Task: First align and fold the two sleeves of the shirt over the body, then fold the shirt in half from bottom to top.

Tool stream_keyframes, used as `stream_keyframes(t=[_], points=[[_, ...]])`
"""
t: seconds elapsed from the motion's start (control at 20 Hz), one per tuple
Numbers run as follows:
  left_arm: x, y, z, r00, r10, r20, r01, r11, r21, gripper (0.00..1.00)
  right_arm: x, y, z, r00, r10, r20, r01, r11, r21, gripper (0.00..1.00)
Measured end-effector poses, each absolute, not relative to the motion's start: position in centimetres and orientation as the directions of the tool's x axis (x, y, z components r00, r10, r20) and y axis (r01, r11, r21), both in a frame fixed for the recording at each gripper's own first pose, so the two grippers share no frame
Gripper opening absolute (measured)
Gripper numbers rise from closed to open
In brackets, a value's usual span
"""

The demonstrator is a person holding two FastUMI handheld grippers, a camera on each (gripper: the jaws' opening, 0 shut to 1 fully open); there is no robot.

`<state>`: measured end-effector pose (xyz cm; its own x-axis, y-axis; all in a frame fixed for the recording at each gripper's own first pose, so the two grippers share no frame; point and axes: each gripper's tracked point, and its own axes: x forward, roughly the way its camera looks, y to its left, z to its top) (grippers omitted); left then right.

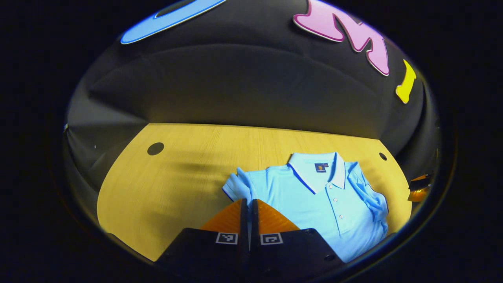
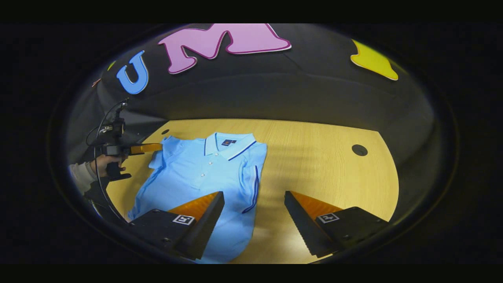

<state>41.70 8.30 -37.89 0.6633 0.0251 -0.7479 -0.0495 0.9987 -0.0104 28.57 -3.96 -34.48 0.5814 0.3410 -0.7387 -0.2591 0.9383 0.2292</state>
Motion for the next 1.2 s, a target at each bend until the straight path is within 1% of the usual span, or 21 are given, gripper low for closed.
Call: stream_keyframes(t=[0.05, 0.1, 0.15, 0.3, 0.35, 0.4, 0.75, 0.95, 1.05, 1.15, 1.2], points=[[41.5, 7.8, -37.8, 0.658, 0.021, -0.753, -0.05, 0.999, -0.015, 0.06, 28.6, -3.8, -34.5, 0.583, 0.344, -0.736, -0.266, 0.937, 0.227, 0.97], [41.4, 7.4, -37.8, 0.656, 0.015, -0.755, -0.047, 0.999, -0.021, 0.06, 28.5, -3.7, -34.5, 0.581, 0.349, -0.736, -0.271, 0.935, 0.229, 0.88], [41.4, 7.0, -37.6, 0.658, 0.013, -0.753, -0.043, 0.999, -0.021, 0.06, 28.4, -3.5, -34.5, 0.578, 0.354, -0.736, -0.276, 0.933, 0.232, 0.97], [41.4, 5.2, -37.1, 0.665, -0.014, -0.747, -0.018, 0.999, -0.035, 0.06, 28.4, -2.9, -34.6, 0.574, 0.367, -0.732, -0.294, 0.927, 0.235, 0.97], [41.5, 4.6, -37.2, 0.663, -0.022, -0.748, -0.008, 0.999, -0.037, 0.06, 28.3, -2.6, -34.6, 0.573, 0.374, -0.729, -0.301, 0.924, 0.236, 0.89], [41.3, 3.9, -37.4, 0.658, -0.032, -0.752, 0.002, 0.999, -0.04, 0.06, 28.3, -2.4, -34.6, 0.571, 0.379, -0.728, -0.308, 0.921, 0.237, 0.97], [40.7, 0.3, -39.3, 0.621, -0.062, -0.781, 0.038, 0.998, -0.049, 0.06, 27.9, -1.8, -34.7, 0.564, 0.406, -0.719, -0.357, 0.905, 0.231, 0.97], [40.6, -0.3, -40.6, 0.6, -0.045, -0.799, 0.047, 0.999, -0.021, 0.07, 27.7, -1.7, -35.1, 0.551, 0.421, -0.721, -0.365, 0.898, 0.245, 0.97], [40.0, -0.3, -41.3, 0.58, -0.046, -0.814, 0.048, 0.999, -0.022, 0.08, 27.7, -1.6, -35.2, 0.547, 0.428, -0.72, -0.375, 0.894, 0.247, 0.97], [39.5, 0.3, -41.9, 0.56, -0.021, -0.828, 0.034, 0.999, -0.003, 0.12, 27.5, -1.2, -35.2, 0.54, 0.439, -0.718, -0.385, 0.888, 0.253, 0.97], [39.1, -0.1, -41.9, 0.556, -0.026, -0.83, 0.023, 1.0, -0.015, 0.21, 27.5, -1.1, -35.1, 0.54, 0.443, -0.716, -0.391, 0.885, 0.252, 0.97]])
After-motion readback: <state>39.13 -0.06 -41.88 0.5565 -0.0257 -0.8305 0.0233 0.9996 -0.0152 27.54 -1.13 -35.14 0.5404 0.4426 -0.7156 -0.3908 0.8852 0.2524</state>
